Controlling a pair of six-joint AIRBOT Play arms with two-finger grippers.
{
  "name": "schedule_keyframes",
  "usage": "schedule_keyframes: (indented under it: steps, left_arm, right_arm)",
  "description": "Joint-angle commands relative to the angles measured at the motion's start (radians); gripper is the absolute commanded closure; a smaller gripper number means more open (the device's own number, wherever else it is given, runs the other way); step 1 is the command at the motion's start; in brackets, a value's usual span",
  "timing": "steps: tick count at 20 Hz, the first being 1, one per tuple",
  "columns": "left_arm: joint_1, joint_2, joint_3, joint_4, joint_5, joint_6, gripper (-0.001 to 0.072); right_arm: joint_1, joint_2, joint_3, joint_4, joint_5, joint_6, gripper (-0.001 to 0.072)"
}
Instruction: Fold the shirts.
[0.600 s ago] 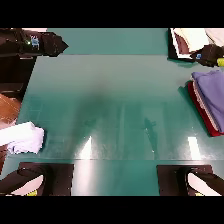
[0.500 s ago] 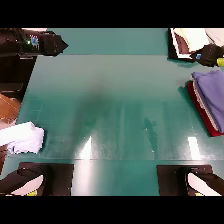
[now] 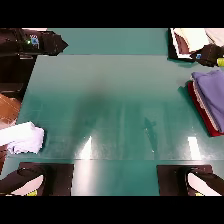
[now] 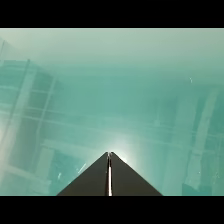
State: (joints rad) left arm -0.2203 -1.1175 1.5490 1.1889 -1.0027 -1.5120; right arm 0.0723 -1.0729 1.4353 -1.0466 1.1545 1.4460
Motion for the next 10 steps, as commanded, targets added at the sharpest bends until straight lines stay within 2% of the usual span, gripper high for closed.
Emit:
schedule_keyframes:
  steps: [1, 2, 4, 7, 10]
  left_arm:
    - [0.0, 0.0, 0.0, -0.002, 0.018, 0.002, 0.0681]
    - [0.002, 0.0, 0.001, 0.009, 0.044, 0.001, 0.0681]
    - [0.034, 0.011, 0.011, 0.048, -0.057, 0.001, 0.0681]
    - [0.074, 0.083, -0.026, 0.29, -0.319, 0.013, 0.0681]
    - [0.124, 0.232, -0.224, 0.515, -0.388, -0.01, 0.0681]
  right_arm:
    - [0.001, 0.0, 0.0, 0.0, 0.008, 0.0, 0.0691]
    - [0.001, 0.001, 0.0, 0.0, 0.008, 0.0, 0.0692]
    - [0.001, 0.0, 0.0, 0.0, 0.008, 0.0, 0.0692]
    - [0.001, 0.0, 0.0, -0.002, 0.015, 0.0, 0.0692]
    - [0.001, 0.0, 0.0, -0.002, 0.016, 0.0, 0.0691]
